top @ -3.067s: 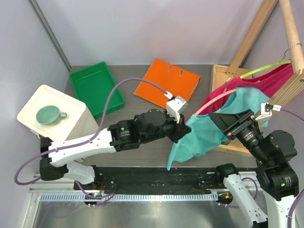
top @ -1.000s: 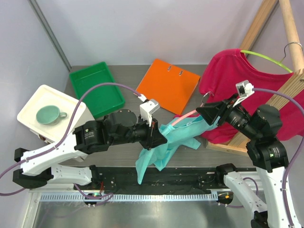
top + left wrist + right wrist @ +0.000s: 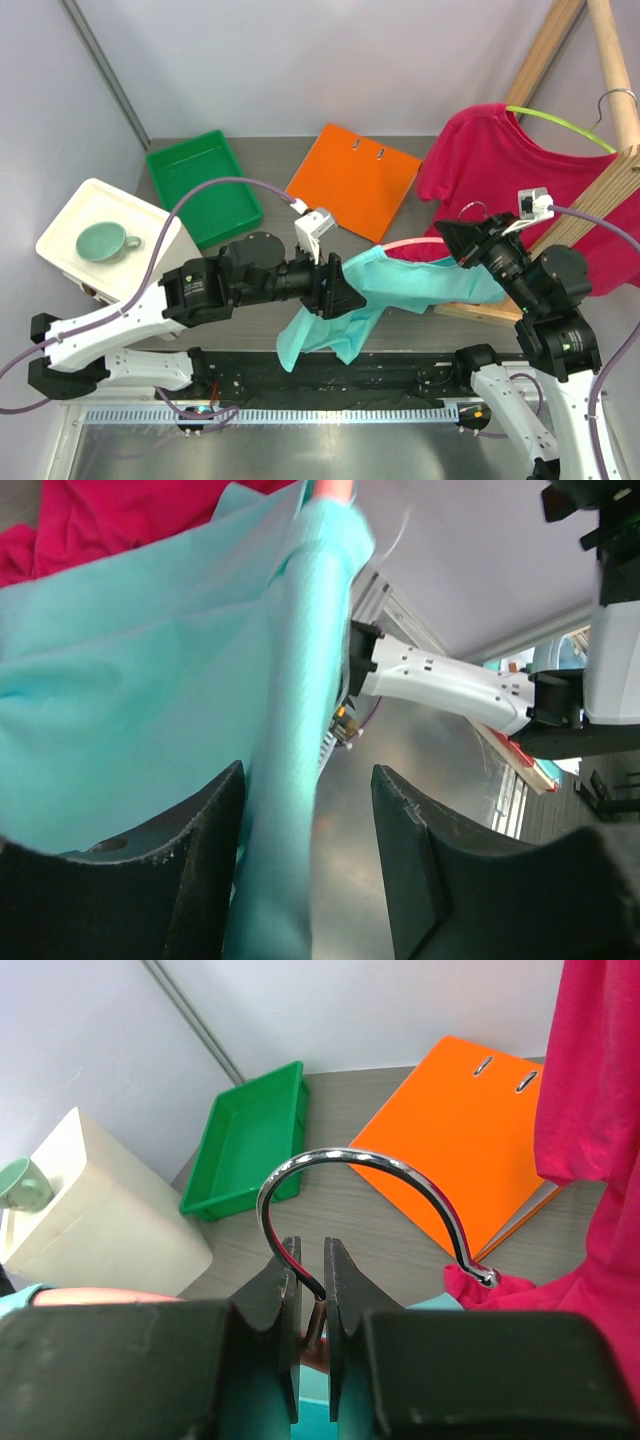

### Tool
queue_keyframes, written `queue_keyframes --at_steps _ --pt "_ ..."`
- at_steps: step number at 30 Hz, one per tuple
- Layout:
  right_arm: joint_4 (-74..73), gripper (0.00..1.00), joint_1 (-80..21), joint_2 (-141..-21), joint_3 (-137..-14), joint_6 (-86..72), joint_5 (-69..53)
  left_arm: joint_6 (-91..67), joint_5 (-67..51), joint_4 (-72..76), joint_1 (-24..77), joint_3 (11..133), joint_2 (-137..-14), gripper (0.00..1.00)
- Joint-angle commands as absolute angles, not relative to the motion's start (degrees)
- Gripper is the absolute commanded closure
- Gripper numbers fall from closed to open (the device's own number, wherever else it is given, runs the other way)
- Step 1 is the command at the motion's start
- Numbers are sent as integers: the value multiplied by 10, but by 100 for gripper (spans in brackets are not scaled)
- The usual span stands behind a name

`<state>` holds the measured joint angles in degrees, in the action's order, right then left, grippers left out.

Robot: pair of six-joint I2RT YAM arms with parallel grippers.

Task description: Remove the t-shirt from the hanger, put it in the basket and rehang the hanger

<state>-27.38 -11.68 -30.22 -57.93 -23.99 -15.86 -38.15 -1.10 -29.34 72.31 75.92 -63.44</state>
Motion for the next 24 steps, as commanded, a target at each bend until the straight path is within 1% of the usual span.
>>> queue_keyframes --at_steps 1,2,4,9,13,15,16,17,19,20,22,23,24 --pt "-231 99 -117 -296 -603 -265 -120 -386 19 -319 724 730 -594 42" --pt "-236 99 -117 -298 -606 -260 -120 -386 24 -329 725 723 -586 38" --pt "-250 99 -116 -296 -613 -253 -120 -388 34 -351 725 715 -556 38" --pt "-258 99 -117 -285 -613 -251 -109 -397 62 -353 724 678 -495 38" --pt "-261 99 -117 -280 -627 -268 -112 -403 49 -331 724 655 -491 39" --pt "-264 99 -117 -276 -630 -278 -110 -403 41 -323 725 652 -500 41" --pt "-265 99 -117 -276 -634 -279 -106 -401 42 -325 725 655 -504 44" --pt "-267 99 -117 -274 -637 -282 -97 -399 42 -337 725 657 -516 51" --pt "-279 99 -117 -274 -646 -284 -84 -396 53 -352 724 668 -523 59" --pt "-281 99 -117 -274 -649 -286 -74 -396 56 -360 725 670 -525 69" --pt "-285 99 -117 -272 -653 -291 -68 -398 65 -363 725 668 -524 79" --pt "-286 99 -117 -270 -653 -294 -65 -400 68 -366 724 668 -520 91" --pt "-288 99 -117 -269 -654 -298 -54 -403 73 -375 725 669 -518 97"
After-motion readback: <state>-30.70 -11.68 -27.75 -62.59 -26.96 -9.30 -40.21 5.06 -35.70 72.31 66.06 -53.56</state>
